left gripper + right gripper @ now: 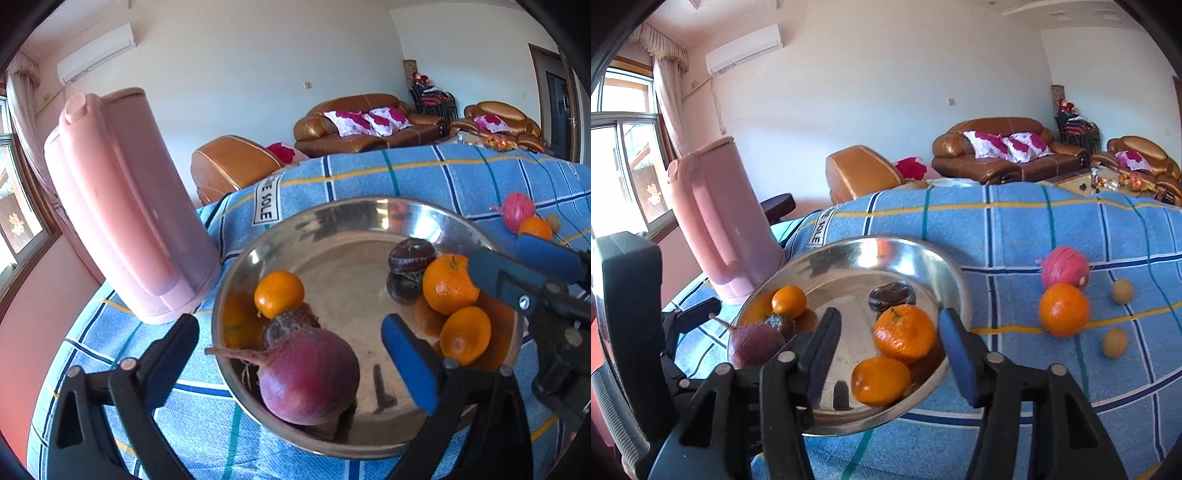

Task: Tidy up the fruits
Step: 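Lower into the bowl and open both grippers to release onion and orange, then withdraw both grippers from the bowl toward the remaining fruit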

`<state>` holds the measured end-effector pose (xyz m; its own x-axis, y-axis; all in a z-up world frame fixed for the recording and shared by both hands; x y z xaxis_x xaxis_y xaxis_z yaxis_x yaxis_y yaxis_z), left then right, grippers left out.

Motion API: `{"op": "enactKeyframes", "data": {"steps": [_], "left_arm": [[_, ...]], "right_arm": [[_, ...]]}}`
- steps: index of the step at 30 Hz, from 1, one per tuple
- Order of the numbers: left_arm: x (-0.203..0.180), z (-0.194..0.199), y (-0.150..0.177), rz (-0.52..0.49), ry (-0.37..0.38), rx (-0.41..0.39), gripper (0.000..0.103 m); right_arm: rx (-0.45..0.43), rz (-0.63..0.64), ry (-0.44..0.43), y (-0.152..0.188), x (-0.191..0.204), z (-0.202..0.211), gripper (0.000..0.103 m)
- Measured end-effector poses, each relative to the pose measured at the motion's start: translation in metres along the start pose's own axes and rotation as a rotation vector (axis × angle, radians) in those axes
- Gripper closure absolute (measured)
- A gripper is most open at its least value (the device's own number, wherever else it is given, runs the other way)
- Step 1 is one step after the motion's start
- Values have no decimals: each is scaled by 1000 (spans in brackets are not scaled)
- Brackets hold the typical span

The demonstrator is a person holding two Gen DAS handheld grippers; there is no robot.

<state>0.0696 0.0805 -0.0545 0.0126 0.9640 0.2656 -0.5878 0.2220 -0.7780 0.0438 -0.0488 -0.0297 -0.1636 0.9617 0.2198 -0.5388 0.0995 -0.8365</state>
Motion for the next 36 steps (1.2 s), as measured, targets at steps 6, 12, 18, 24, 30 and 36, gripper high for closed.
{"op": "enactKeyframes", "data": {"steps": [6,12,18,24,30,36], "left_arm": [[2,1,-3,24,3,-4,0],[12,15,-8,102,22,-60,0],[26,21,-9,180,19,-83,0],[34,17,0,243,-22,-65,0],[32,18,1,244,-42,-84,0],[23,30,-1,208,-61,-135,0]], "right_arm": [[-135,11,147,-14,-19,23,27],[-175,-8,272,-20,-40,28,26],[-174,21,325,-19,-42,27,26],[-174,37,310,-19,-37,27,26],[-149,33,284,-16,-39,24,26],[-121,-2,266,-12,-50,26,26]]}}
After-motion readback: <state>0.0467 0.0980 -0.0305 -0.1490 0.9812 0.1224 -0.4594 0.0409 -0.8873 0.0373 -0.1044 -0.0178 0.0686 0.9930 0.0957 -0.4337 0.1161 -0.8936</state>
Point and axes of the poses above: each gripper's, at about its wrist camera, not at the fingertips, and z roughly against the way its jaws point, x to its left, y to its underside, the point moved 5 cm from there along -z, roughly the way its jaws point, and after that the axes turned 1 degree about -y, right-handed, at the moved point
